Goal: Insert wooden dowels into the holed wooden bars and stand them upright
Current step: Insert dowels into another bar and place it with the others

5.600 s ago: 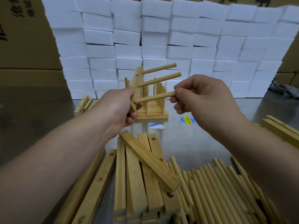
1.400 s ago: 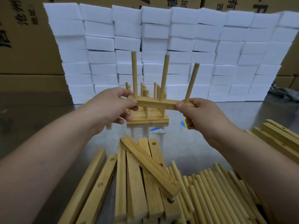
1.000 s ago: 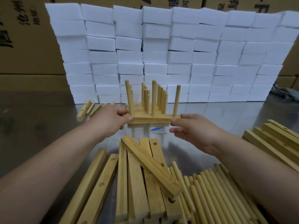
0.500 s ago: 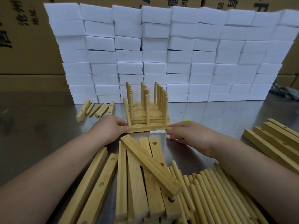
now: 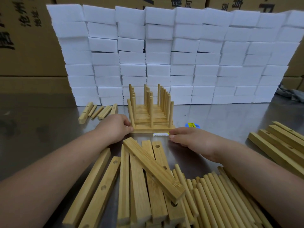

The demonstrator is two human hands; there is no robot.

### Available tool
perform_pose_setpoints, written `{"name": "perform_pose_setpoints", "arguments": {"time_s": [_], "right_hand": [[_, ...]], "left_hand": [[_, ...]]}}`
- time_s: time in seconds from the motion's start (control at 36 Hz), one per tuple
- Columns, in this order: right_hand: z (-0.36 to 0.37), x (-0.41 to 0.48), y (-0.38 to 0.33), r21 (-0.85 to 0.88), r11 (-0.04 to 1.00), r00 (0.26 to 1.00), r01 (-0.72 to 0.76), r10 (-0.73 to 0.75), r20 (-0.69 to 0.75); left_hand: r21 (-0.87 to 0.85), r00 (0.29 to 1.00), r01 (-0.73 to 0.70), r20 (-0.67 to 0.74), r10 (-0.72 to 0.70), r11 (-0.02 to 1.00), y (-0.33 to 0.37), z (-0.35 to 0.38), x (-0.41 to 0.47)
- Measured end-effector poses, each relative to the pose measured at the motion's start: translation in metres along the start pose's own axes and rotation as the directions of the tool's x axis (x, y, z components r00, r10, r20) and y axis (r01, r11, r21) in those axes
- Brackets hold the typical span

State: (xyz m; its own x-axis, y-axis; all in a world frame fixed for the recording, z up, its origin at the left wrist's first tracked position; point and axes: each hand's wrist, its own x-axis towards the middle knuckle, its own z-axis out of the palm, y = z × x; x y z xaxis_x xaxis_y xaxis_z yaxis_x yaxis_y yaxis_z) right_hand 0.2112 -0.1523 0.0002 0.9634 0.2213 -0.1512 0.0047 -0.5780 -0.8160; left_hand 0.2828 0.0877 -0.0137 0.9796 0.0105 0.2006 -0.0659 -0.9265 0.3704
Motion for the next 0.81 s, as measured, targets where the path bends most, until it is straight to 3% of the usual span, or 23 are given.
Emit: {"name": "perform_pose_setpoints", "arguments": {"time_s": [0.56, 0.81], "right_hand": [[0.002, -0.001, -0.001, -0.021, 1.0, 1.0, 0.0, 0.0, -0.002], [0.002, -0.003, -0.002, -0.049, 0.999, 1.0, -0.007, 0.006, -0.014]], "left_hand": [[0.242, 0.989, -0.111, -0.069, 0.131, 0.964, 0.006, 0.004, 0.009], [0.305, 0.993, -0.073, -0.069, 0.098, 0.949, 0.011, 0.005, 0.014]]}}
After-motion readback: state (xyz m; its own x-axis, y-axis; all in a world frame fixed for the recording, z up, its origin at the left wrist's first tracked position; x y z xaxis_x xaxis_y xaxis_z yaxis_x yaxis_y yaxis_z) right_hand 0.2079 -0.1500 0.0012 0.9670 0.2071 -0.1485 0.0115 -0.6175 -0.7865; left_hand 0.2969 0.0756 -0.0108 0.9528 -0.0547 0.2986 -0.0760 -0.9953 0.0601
